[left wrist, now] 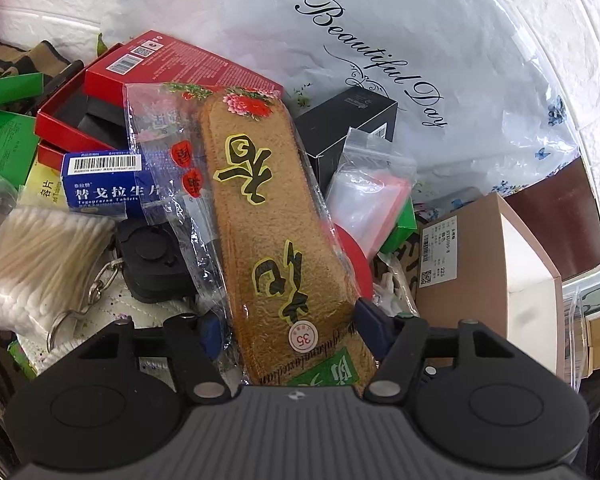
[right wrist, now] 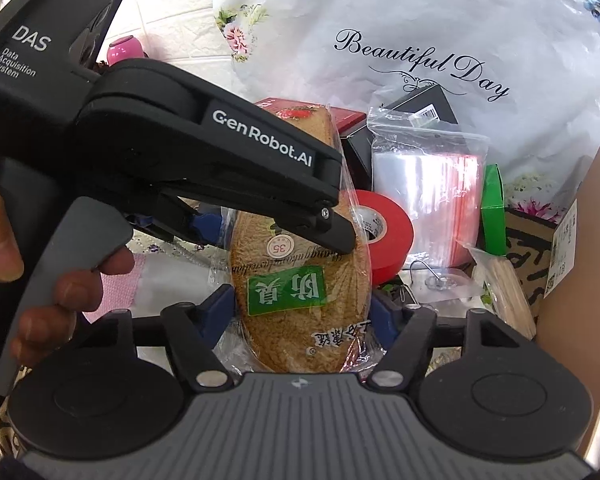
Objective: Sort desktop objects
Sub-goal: 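Grasp the plastic-wrapped brown insole with the left tool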
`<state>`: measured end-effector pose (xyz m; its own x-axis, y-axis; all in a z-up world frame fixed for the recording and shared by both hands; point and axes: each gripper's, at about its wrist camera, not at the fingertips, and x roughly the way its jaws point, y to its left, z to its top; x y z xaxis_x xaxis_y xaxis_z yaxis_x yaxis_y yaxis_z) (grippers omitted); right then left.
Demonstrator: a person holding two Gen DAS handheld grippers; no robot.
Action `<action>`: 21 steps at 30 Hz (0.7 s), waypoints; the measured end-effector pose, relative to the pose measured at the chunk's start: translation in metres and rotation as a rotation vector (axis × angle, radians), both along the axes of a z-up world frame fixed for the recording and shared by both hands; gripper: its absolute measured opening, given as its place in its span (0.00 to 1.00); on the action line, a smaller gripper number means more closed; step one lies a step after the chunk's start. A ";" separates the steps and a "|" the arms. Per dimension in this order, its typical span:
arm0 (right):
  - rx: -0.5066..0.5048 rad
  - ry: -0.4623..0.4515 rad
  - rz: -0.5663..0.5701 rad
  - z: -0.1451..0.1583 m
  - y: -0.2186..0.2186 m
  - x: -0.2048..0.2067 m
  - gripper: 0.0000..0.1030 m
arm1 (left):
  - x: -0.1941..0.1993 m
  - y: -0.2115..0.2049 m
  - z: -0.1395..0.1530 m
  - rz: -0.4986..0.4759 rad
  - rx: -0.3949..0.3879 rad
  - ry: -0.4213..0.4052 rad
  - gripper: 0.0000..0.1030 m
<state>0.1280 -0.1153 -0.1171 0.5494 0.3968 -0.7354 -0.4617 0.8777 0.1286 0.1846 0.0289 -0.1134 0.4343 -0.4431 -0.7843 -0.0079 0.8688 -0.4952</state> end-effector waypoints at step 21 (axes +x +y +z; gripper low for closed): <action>0.022 -0.065 0.018 0.043 -0.013 -0.070 0.65 | -0.074 -0.005 0.047 -0.017 0.010 -0.091 0.49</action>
<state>0.0580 -0.1280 -0.0741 0.5882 0.4225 -0.6895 -0.4854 0.8664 0.1169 0.1104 0.0241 -0.0660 0.4969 -0.4432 -0.7461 0.0515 0.8733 -0.4844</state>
